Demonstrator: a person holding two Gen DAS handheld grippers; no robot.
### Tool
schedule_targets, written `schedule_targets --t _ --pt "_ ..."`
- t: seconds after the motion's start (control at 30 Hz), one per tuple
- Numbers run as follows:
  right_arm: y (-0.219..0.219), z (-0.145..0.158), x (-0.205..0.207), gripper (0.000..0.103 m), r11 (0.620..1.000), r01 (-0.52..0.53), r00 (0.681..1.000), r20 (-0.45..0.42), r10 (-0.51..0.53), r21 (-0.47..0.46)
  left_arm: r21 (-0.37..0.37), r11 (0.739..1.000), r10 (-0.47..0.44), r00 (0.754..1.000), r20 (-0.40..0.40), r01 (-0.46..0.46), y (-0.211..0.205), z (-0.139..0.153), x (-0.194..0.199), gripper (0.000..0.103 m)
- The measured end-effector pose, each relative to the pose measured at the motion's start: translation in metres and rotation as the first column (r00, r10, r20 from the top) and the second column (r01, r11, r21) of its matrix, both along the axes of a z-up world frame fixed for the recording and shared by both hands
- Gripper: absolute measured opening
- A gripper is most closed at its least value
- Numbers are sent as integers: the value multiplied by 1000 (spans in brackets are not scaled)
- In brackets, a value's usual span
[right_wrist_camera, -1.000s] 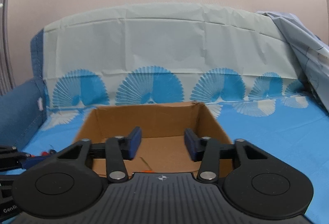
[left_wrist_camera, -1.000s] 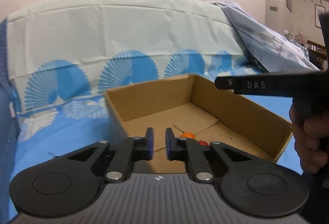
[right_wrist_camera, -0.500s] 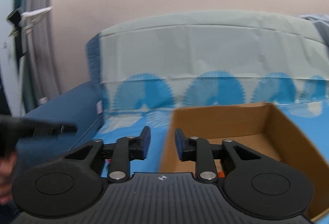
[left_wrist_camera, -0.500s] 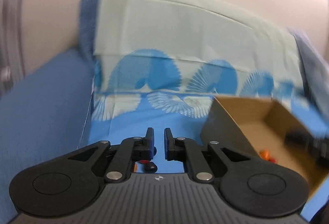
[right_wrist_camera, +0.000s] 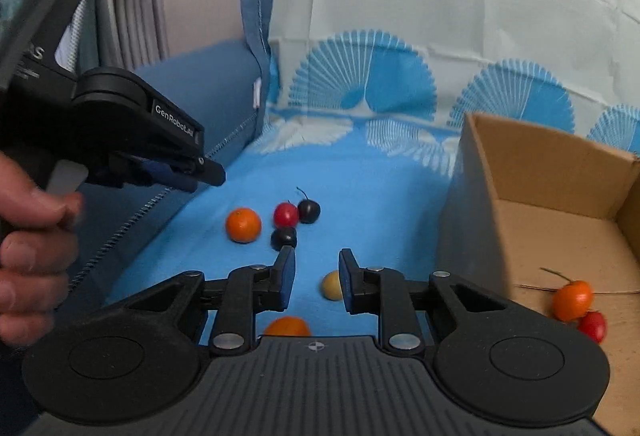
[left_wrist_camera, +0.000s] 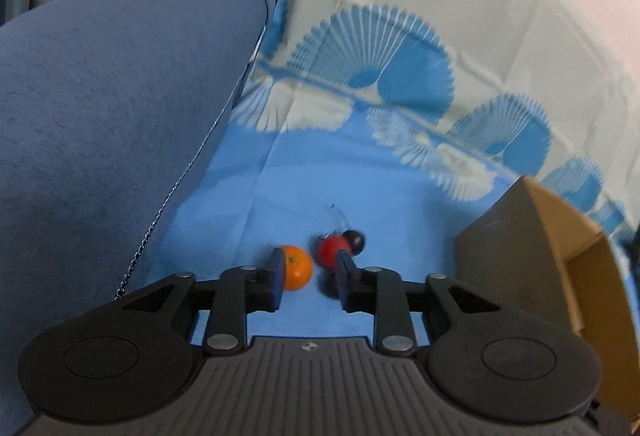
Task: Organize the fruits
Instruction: 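Close the right tool on the yellow-green fruit while the left tool grasps an orange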
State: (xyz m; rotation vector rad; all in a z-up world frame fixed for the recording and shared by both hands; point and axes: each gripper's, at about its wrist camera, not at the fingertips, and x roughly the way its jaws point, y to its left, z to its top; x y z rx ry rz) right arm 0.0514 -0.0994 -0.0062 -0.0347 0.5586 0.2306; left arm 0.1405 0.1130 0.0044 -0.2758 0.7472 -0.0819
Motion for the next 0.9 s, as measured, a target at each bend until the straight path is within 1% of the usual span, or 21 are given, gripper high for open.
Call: schedule_targets --t 0.07,0.1,0.13,0.17,0.3,0.43,0.57,0.63,0.67,0.73,0.8,0.87,0.9 --pt "1 -7 13 38 999 34 999 -8 -34 4 31 999 -7 1000 -22 7 -4 -7 7 43" --pt "1 -10 20 43 999 51 999 -18 -51 16 44 999 -9 1000 -29 10 -5 -9 10 45" --pt "0 -13 27 43 997 67 997 -37 -66 29 56 998 -9 999 -33 11 -6 -12 13 49" --pt "0 -16 35 43 996 81 995 -58 -79 38 61 998 -8 999 -36 10 -7 -14 15 50" --pt "1 -35 59 43 991 121 982 -149 -111 53 70 998 2 998 -63 2 -6 -22 25 50" --pt "5 -48 74 43 989 139 968 -216 -125 50 82 997 14 996 -84 -7 -8 -29 36 51" --pt "7 -52 76 42 990 136 964 -234 -123 40 106 994 42 994 -102 -31 -17 -38 48 53" --pt "5 -54 76 28 991 130 962 -247 -117 38 132 990 57 993 -105 -43 -20 -41 54 53" --pt "4 -54 75 28 991 130 962 -248 -115 44 136 989 69 992 -105 -54 -19 -41 55 53" --pt "2 -54 74 28 991 129 963 -242 -115 44 102 992 83 989 -119 -71 -14 -44 58 53" --pt "2 -53 73 28 991 127 965 -234 -114 40 81 995 64 987 -145 -52 -16 -47 60 53" --pt "3 -51 73 28 991 130 966 -229 -117 42 102 995 33 986 -161 -16 -22 -51 61 53" --pt "2 -51 71 28 990 131 967 -227 -117 45 132 991 23 987 -161 -1 -26 -52 60 52"
